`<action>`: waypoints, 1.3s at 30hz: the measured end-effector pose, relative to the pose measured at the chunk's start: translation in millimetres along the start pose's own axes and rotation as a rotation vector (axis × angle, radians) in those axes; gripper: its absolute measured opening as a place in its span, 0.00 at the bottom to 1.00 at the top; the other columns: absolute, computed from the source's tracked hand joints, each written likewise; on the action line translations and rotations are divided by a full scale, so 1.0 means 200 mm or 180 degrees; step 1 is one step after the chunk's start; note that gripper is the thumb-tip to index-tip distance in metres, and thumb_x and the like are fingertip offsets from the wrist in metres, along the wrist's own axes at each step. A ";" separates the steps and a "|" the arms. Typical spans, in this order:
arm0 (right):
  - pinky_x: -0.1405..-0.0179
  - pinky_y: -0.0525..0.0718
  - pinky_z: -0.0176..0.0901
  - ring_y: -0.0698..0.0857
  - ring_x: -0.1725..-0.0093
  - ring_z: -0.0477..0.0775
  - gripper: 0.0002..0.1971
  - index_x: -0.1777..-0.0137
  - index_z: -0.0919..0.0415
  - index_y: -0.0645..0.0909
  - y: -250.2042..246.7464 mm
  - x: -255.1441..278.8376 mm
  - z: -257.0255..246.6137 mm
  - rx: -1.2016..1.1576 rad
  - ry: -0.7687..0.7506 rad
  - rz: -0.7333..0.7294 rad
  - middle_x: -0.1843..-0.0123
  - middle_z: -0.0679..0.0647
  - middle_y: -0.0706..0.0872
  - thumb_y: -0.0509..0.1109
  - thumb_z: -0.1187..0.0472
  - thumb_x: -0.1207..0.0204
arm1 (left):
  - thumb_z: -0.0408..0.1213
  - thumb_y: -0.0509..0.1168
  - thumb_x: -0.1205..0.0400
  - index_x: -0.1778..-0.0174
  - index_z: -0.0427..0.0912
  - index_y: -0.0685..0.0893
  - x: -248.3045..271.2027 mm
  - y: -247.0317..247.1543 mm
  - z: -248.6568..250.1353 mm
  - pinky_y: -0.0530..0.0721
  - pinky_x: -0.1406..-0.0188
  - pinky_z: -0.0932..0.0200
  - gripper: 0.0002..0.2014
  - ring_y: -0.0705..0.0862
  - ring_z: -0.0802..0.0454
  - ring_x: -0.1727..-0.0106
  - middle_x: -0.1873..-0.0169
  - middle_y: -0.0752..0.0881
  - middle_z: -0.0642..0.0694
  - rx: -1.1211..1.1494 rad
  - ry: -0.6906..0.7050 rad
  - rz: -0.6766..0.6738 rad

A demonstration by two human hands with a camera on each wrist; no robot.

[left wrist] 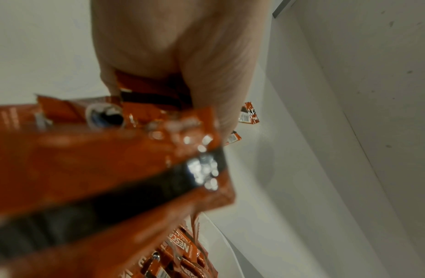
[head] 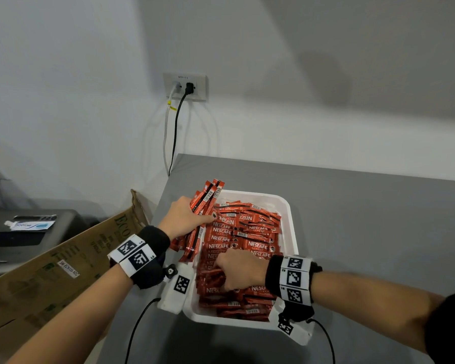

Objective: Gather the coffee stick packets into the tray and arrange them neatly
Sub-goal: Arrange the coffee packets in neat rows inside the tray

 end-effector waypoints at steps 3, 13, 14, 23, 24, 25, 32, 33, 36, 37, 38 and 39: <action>0.58 0.86 0.51 0.84 0.60 0.59 0.14 0.49 0.68 0.81 0.02 0.00 -0.02 0.0032 0.0006 0.0038 0.54 0.61 0.87 0.75 0.58 0.28 | 0.38 0.72 0.25 0.61 0.46 0.79 0.00 0.00 0.00 0.78 0.69 0.69 0.07 0.84 0.60 0.69 0.67 0.85 0.52 0.0013 -0.0003 -0.0019; 0.61 0.84 0.48 0.84 0.60 0.57 0.17 0.49 0.67 0.82 0.00 0.06 -0.11 0.0670 -0.0333 0.0184 0.56 0.58 0.86 0.73 0.52 0.27 | 0.38 0.72 0.25 0.62 0.46 0.79 0.00 0.00 0.00 0.78 0.68 0.69 0.07 0.83 0.60 0.69 0.68 0.84 0.52 -0.0016 0.0032 0.0022; 0.62 0.82 0.47 0.83 0.60 0.57 0.20 0.49 0.68 0.81 0.02 0.08 -0.12 0.0758 -0.0369 0.0064 0.54 0.58 0.86 0.74 0.49 0.27 | 0.38 0.72 0.25 0.62 0.47 0.79 0.00 0.00 0.01 0.78 0.69 0.70 0.07 0.83 0.61 0.70 0.68 0.84 0.52 0.0004 0.0026 0.0012; 0.63 0.82 0.49 0.83 0.60 0.58 0.19 0.50 0.69 0.81 0.02 0.07 -0.13 0.0486 -0.0344 -0.0101 0.53 0.61 0.86 0.72 0.51 0.25 | 0.38 0.73 0.25 0.64 0.46 0.78 0.01 -0.01 0.00 0.77 0.71 0.71 0.09 0.83 0.61 0.71 0.69 0.84 0.52 -0.0042 -0.0005 0.0078; 0.63 0.84 0.49 0.83 0.61 0.57 0.18 0.50 0.69 0.81 0.01 0.07 -0.11 0.0288 -0.0242 -0.0159 0.54 0.61 0.87 0.73 0.51 0.26 | 0.38 0.73 0.25 0.65 0.46 0.78 0.01 -0.02 0.00 0.76 0.71 0.71 0.09 0.82 0.62 0.72 0.70 0.83 0.52 -0.0053 -0.0006 0.0089; 0.62 0.85 0.49 0.84 0.62 0.57 0.18 0.51 0.69 0.82 -0.01 0.05 -0.09 0.0078 -0.0132 -0.0220 0.55 0.61 0.88 0.74 0.52 0.27 | 0.38 0.73 0.25 0.65 0.45 0.78 0.01 -0.02 0.00 0.76 0.71 0.71 0.09 0.82 0.62 0.72 0.70 0.83 0.52 -0.0053 -0.0020 0.0099; 0.75 0.75 0.34 0.76 0.75 0.47 0.15 0.46 0.75 0.82 -0.08 0.04 0.01 -0.0821 0.0197 -0.0597 0.68 0.58 0.82 0.74 0.62 0.25 | 0.37 0.73 0.25 0.61 0.41 0.80 0.01 0.00 0.00 0.77 0.73 0.72 0.08 0.84 0.60 0.71 0.69 0.85 0.50 -0.0050 -0.0058 0.0086; 0.75 0.74 0.33 0.76 0.76 0.46 0.16 0.45 0.75 0.82 -0.07 0.04 0.02 -0.0861 0.0198 -0.0613 0.66 0.60 0.83 0.74 0.62 0.25 | 0.38 0.73 0.25 0.62 0.42 0.80 0.01 0.00 0.01 0.77 0.73 0.72 0.07 0.84 0.61 0.71 0.69 0.85 0.51 -0.0059 -0.0045 0.0078; 0.81 0.74 0.29 0.76 0.80 0.42 0.16 0.43 0.73 0.82 -0.07 0.03 0.02 -0.0966 0.0200 -0.0609 0.63 0.63 0.85 0.75 0.61 0.26 | 0.38 0.73 0.25 0.63 0.45 0.79 0.01 0.00 0.02 0.76 0.73 0.73 0.08 0.83 0.62 0.72 0.69 0.84 0.52 -0.0080 -0.0021 0.0065; 0.83 0.73 0.27 0.76 0.80 0.42 0.17 0.43 0.73 0.82 -0.07 0.02 0.02 -0.0995 0.0201 -0.0606 0.60 0.65 0.86 0.75 0.61 0.26 | 0.38 0.72 0.25 0.63 0.45 0.78 0.01 -0.01 0.02 0.76 0.74 0.73 0.08 0.82 0.63 0.73 0.69 0.84 0.52 -0.0088 -0.0019 0.0065; 0.83 0.73 0.26 0.77 0.80 0.42 0.17 0.43 0.73 0.82 -0.07 0.02 0.02 -0.1048 0.0176 -0.0593 0.57 0.67 0.87 0.75 0.62 0.26 | 0.37 0.72 0.25 0.64 0.46 0.78 0.01 -0.01 0.02 0.75 0.75 0.74 0.09 0.82 0.64 0.75 0.70 0.83 0.52 -0.0094 -0.0024 0.0058; 0.84 0.73 0.25 0.78 0.80 0.41 0.17 0.43 0.73 0.82 -0.08 0.02 0.01 -0.1104 0.0133 -0.0570 0.54 0.67 0.88 0.75 0.62 0.26 | 0.37 0.73 0.25 0.64 0.46 0.78 0.01 -0.01 0.02 0.75 0.75 0.74 0.09 0.82 0.64 0.75 0.70 0.83 0.52 -0.0097 -0.0019 0.0056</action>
Point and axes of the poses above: each hand's wrist, its own x-axis away from the middle knuckle, its own y-axis out of the palm, z = x × y, the point moved 3 cm from there along -x, towards the middle knuckle
